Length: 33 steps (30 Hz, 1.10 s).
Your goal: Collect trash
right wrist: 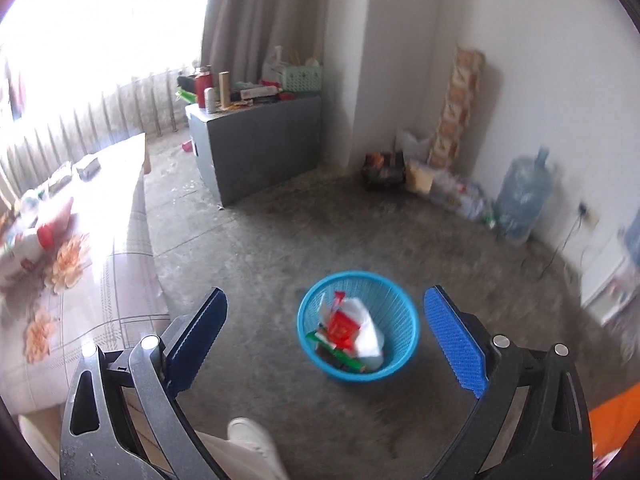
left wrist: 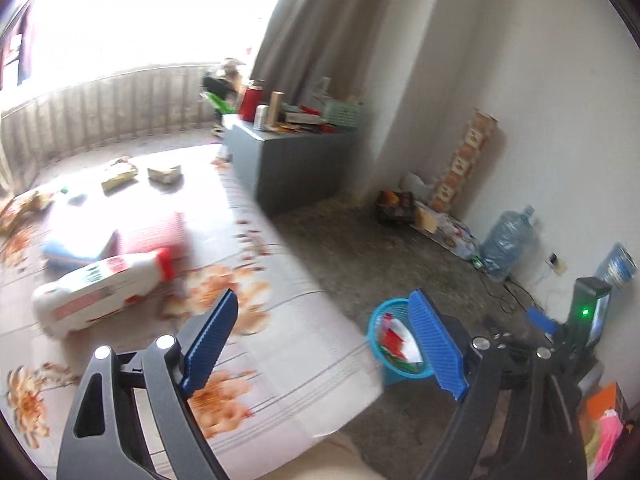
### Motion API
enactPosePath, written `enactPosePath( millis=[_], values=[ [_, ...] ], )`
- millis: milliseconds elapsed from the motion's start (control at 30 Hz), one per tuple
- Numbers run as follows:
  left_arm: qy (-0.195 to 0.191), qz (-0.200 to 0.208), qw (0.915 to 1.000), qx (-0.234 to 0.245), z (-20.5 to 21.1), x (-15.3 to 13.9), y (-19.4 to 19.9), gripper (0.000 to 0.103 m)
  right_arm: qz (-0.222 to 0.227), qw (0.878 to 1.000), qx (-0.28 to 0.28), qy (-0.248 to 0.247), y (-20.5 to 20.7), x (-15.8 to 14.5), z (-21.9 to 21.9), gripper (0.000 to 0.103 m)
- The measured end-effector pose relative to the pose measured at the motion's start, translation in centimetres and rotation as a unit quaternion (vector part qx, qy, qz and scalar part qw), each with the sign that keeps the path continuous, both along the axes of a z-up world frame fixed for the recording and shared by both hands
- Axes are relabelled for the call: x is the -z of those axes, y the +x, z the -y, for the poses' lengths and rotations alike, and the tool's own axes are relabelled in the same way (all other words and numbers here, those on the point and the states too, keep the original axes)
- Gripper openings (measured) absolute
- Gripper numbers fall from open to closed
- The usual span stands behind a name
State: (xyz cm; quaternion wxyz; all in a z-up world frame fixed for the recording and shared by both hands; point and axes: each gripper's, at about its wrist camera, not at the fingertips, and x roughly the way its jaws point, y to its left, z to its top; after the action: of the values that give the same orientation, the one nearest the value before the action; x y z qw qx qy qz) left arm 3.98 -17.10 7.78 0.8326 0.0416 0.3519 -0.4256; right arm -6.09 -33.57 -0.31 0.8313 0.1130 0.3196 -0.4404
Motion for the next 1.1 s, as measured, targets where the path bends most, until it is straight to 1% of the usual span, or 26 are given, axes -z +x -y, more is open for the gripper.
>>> enactPosePath(
  millis=[67,133,167,200,267,300,367,467,533,600,667,700,733,767,800,833,867,933,1000,1100],
  values=[
    [-0.001,0.000,0.9995,-0.031,-2.9,0.1,0.6,0.085,0.000,1.000,-0.021,-0.016,1.0,-0.8,-0.9,0.095],
    [-0.003,-0.003,0.9978,-0.066,-6.0,0.4,1.2,0.085,0.022,0.998,-0.053,-0.016,1.7,-1.5,-1.3,0.095],
    [-0.004,-0.004,0.9965,-0.083,-7.4,0.6,1.5,0.085,0.039,0.996,-0.077,-0.007,2.2,-1.8,-1.6,0.095],
    [-0.006,-0.006,0.9949,-0.100,-8.9,0.8,1.9,0.085,0.058,0.993,-0.101,0.005,2.5,-2.1,-1.9,0.095],
    [-0.013,-0.010,0.9914,-0.130,-11.7,1.2,2.8,0.085,0.108,0.980,-0.161,0.044,3.3,-2.4,-2.3,0.095],
    [-0.015,-0.011,0.9894,-0.144,-12.9,1.4,3.1,0.085,0.124,0.974,-0.179,0.063,3.8,-2.5,-2.3,0.095],
    [-0.022,-0.012,0.9856,-0.167,-15.1,1.8,4.0,0.085,0.138,0.963,-0.206,0.104,5.5,-2.6,-2.5,0.095],
    [-0.031,-0.019,0.9801,-0.195,-17.7,2.3,5.9,0.085,0.153,0.939,-0.249,0.182,8.1,-2.4,-3.2,0.095],
    [-0.036,-0.014,0.9767,-0.211,-18.6,2.4,7.4,0.085,0.169,0.918,-0.264,0.242,9.5,-1.8,-3.2,0.095],
    [-0.031,-0.008,0.9740,-0.224,-19.0,2.7,9.7,0.085,0.182,0.896,-0.274,0.297,10.9,-1.3,-3.5,0.095],
    [-0.020,-0.017,0.9689,-0.246,-18.6,3.3,12.7,0.085,0.192,0.873,-0.274,0.356,12.5,-0.3,-3.2,0.094],
    [-0.017,-0.021,0.9671,-0.253,-18.5,3.8,14.4,0.084,0.192,0.864,-0.269,0.379,13.7,-0.1,-3.6,0.092],
    [-0.006,-0.023,0.9641,-0.264,-18.3,4.3,15.9,0.080,0.191,0.857,-0.265,0.399,14.6,0.2,-3.8,0.091],
    [0.009,-0.031,0.9611,-0.274,-18.1,5.0,17.7,0.077,0.191,0.852,-0.263,0.411,15.4,-0.1,-4.9,0.090],
    [0.014,-0.039,0.9599,-0.277,-17.8,5.6,19.2,0.074,0.192,0.849,-0.261,0.419,16.1,0.1,-5.1,0.090],
    [0.019,-0.045,0.9588,-0.280,-17.7,6.3,20.5,0.068,0.192,0.847,-0.258,0.423,16.8,0.3,-5.2,0.090],
    [0.028,-0.053,0.9569,-0.284,-17.6,6.9,21.7,0.066,0.192,0.846,-0.252,0.428,17.6,0.5,-5.2,0.090],
    [0.043,-0.072,0.9566,-0.279,-17.2,8.4,23.7,0.062,0.196,0.843,-0.247,0.437,18.4,0.6,-5.1,0.089],
    [0.063,-0.090,0.9579,-0.265,-16.8,9.7,24.4,0.059,0.196,0.840,-0.238,0.447,19.5,0.9,-5.1,0.089],
    [0.065,-0.102,0.9637,-0.238,-16.6,10.4,23.8,0.059,0.192,0.836,-0.232,0.459,20.6,1.5,-5.4,0.088]
  ],
)
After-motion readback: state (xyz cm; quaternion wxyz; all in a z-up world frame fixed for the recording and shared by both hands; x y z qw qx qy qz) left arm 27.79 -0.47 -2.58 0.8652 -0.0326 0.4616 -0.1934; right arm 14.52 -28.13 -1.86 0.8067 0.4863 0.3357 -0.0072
